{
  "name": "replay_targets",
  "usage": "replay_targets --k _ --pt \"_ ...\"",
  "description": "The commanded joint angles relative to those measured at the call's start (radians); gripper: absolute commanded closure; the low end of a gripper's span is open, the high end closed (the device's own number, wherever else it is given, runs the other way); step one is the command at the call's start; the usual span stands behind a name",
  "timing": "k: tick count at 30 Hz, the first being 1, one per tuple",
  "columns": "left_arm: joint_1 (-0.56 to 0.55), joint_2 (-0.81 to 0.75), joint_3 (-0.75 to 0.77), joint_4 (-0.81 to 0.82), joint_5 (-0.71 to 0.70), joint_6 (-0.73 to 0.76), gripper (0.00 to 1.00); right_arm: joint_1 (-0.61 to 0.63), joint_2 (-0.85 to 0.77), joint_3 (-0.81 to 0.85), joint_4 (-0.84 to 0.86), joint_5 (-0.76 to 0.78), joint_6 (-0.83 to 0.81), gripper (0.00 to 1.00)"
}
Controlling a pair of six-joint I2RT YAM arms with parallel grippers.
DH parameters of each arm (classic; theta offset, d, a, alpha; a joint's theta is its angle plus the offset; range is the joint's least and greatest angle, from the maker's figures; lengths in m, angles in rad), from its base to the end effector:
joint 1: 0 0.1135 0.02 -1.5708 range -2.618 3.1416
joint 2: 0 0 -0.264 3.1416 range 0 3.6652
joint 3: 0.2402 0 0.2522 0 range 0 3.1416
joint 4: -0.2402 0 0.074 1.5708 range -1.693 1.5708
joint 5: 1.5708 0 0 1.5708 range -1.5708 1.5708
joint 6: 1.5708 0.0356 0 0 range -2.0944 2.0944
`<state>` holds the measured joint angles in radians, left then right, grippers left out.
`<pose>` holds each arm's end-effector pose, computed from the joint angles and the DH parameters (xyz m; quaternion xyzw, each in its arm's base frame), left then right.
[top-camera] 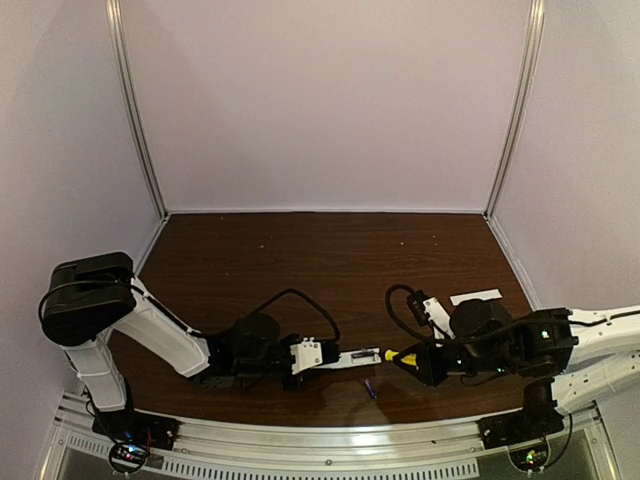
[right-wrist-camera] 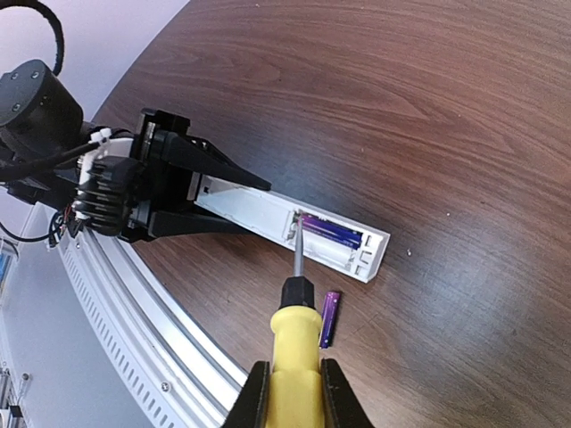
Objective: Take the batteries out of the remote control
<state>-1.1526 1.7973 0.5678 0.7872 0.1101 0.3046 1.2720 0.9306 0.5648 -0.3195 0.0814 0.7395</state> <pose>0.1250 -0.2910 0.1132 0.5837 0.6099 -0.2621 0.4676 0.0608 0.1877 0.2243 -0.2207 0.8756 0.3418 0.2603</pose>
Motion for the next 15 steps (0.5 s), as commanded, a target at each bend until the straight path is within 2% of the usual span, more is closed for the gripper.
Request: replay_targets --k 1,7,13,15 --pt "0.006 0.014 0.027 0.01 0.044 -0.007 1.0 0.004 0.021 0.113 -0.159 0.003 -0.088 1.0" --pt "0.005 0.014 0.033 -0.031 0.122 -0.011 1.0 0.004 0.107 0.286 -0.397 -0.028 -0.24 1.0" --pt "0.005 0.014 0.025 -0.052 0.21 -0.004 1.0 0.006 0.182 0.4 -0.511 -0.078 -0.399 1.0" --pt "0.006 0.014 0.021 -0.057 0.238 0.001 1.0 0.013 0.214 0.424 -0.536 -0.142 -0.445 1.0"
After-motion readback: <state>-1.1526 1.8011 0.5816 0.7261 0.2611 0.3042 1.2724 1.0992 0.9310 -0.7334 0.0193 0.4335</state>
